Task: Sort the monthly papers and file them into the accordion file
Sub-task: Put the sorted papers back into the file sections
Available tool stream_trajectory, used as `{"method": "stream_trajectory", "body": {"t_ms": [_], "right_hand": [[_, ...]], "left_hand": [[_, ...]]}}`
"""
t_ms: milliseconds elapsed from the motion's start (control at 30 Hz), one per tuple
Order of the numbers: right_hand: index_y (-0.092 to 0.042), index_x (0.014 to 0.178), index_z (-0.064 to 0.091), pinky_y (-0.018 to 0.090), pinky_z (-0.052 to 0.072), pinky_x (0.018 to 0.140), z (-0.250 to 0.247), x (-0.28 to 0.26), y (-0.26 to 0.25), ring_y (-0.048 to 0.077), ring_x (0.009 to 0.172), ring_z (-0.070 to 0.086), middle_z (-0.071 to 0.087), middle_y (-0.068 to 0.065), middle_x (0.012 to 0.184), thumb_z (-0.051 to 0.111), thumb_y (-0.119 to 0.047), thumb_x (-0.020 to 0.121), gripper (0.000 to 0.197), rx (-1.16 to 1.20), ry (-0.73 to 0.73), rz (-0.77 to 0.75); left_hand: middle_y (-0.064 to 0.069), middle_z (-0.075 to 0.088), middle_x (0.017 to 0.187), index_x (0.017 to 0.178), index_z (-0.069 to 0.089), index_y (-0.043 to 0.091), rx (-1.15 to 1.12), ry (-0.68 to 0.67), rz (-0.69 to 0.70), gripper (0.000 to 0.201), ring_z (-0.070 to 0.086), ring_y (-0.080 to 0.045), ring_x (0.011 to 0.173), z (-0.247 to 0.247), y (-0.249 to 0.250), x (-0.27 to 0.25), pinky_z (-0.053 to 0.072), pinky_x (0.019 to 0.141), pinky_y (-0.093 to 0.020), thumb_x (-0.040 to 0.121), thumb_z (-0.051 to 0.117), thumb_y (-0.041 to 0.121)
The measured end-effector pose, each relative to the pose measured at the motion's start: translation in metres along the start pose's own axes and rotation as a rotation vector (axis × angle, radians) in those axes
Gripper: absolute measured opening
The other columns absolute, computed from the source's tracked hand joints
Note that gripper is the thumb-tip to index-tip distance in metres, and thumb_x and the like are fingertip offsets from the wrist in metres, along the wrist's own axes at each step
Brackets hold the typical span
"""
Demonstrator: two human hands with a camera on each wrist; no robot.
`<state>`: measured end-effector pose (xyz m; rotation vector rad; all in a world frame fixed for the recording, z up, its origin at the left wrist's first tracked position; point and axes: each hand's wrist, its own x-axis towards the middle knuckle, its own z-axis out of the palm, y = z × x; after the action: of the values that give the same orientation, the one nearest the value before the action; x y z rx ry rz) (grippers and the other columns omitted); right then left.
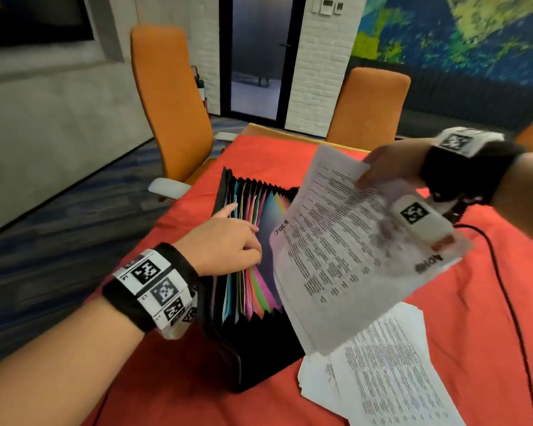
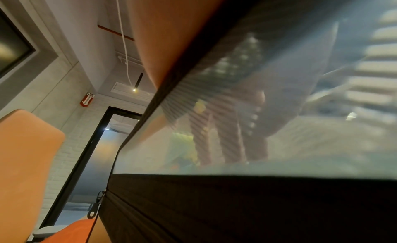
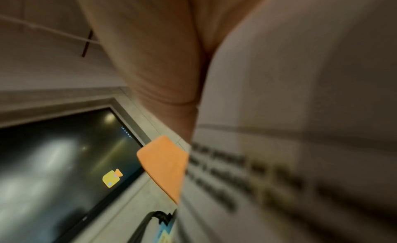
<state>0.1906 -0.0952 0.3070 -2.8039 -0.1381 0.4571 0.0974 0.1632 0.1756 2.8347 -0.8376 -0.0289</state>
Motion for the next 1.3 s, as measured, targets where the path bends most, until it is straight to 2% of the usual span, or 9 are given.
{"method": "stream_trajectory", "body": {"t_ms": [200,367,467,700,767,900,1033,1167,1300], "right_hand": [[-0.006,0.098,0.067,0.027,0.041,0.069,0.0,0.04,-0.052,0.025,0.082,0.058,0.063,0.008,0.091,0.065,-0.032,0.082,0.031,-0.287,0.13,-0.03],[-0.017,0.082,0.064,0.024,0.037,0.069,0.006,0.053,-0.068,0.019,0.076,0.053,0.048,-0.012,0.065,0.064,-0.032,0.081,0.015,-0.432,0.183,-0.085],[-0.006,0.071,0.059,0.034,0.052,0.069,0.029,0.058,-0.072,0.028,0.072,0.06,0.056,0.002,0.066,0.062,-0.038,0.069,0.033,-0.492,0.134,-0.076],[-0.003,0.062,0.047,0.016,0.031,0.027,0.081,0.031,-0.085,0.022,0.055,0.046,0.046,0.007,0.058,0.048,-0.011,0.09,0.029,-0.354,0.001,-0.067],[-0.002,0.071,0.055,0.014,0.039,0.035,0.077,0.031,-0.081,0.021,0.055,0.051,0.053,0.009,0.063,0.049,-0.013,0.091,0.024,-0.195,-0.025,-0.045],[0.004,0.09,0.066,0.041,0.058,0.069,0.097,0.025,-0.062,0.028,0.068,0.068,0.069,0.019,0.083,0.071,-0.028,0.077,0.035,0.231,-0.283,0.072],[-0.001,0.087,0.06,0.028,0.053,0.05,0.133,0.004,-0.052,0.02,0.052,0.056,0.059,0.017,0.075,0.063,-0.005,0.084,0.005,0.193,-0.443,-0.02],[-0.02,0.104,0.066,0.023,0.051,0.06,0.156,-0.012,-0.054,0.013,0.062,0.06,0.066,0.0,0.08,0.061,-0.016,0.084,0.02,-0.204,-0.323,-0.302],[-0.019,0.092,0.063,0.022,0.047,0.046,0.118,-0.013,-0.019,0.008,0.048,0.054,0.059,-0.002,0.065,0.055,-0.01,0.089,0.013,0.186,-0.077,-0.283]], "left_hand": [[0.014,0.07,0.094,0.08,0.072,0.02,0.01,-0.053,0.096,0.055,0.045,0.004,0.121,-0.002,-0.003,-0.001,-0.021,0.109,-0.022,0.076,0.024,0.044],[0.013,0.07,0.092,0.08,0.072,0.024,-0.039,-0.036,0.151,0.061,0.061,-0.009,0.1,-0.003,-0.006,-0.002,-0.015,0.108,-0.016,0.068,0.018,0.051],[0.007,0.07,0.087,0.08,0.07,0.022,-0.012,-0.003,0.142,0.063,0.063,-0.012,0.09,0.0,-0.006,-0.003,-0.016,0.102,-0.007,0.07,0.015,0.049],[0.01,0.069,0.088,0.083,0.071,0.025,-0.006,0.042,0.098,0.046,0.059,-0.009,0.079,-0.001,0.0,-0.004,0.013,0.11,-0.023,0.08,0.027,0.037],[0.008,0.068,0.082,0.078,0.069,0.023,0.002,0.045,0.087,0.044,0.058,-0.01,0.074,0.0,-0.001,-0.005,0.013,0.109,-0.022,0.079,0.027,0.036],[0.007,0.068,0.08,0.077,0.068,0.021,0.012,0.071,0.08,0.051,0.058,-0.011,0.072,0.001,-0.003,-0.006,0.013,0.102,-0.015,0.078,0.021,0.041],[0.004,0.067,0.074,0.077,0.068,0.017,0.061,0.078,0.059,0.058,0.057,-0.017,0.068,0.003,-0.007,-0.006,0.021,0.088,-0.014,0.074,0.017,0.043],[0.0,0.067,0.073,0.078,0.069,0.017,0.095,0.051,0.048,0.054,0.058,-0.018,0.065,0.001,-0.003,-0.001,0.033,0.093,-0.021,0.075,0.02,0.041],[0.003,0.056,0.065,0.117,0.061,0.033,0.185,-0.05,0.03,0.041,0.049,-0.014,0.067,-0.011,0.009,-0.002,0.032,0.097,-0.028,0.09,0.03,0.033]]}}
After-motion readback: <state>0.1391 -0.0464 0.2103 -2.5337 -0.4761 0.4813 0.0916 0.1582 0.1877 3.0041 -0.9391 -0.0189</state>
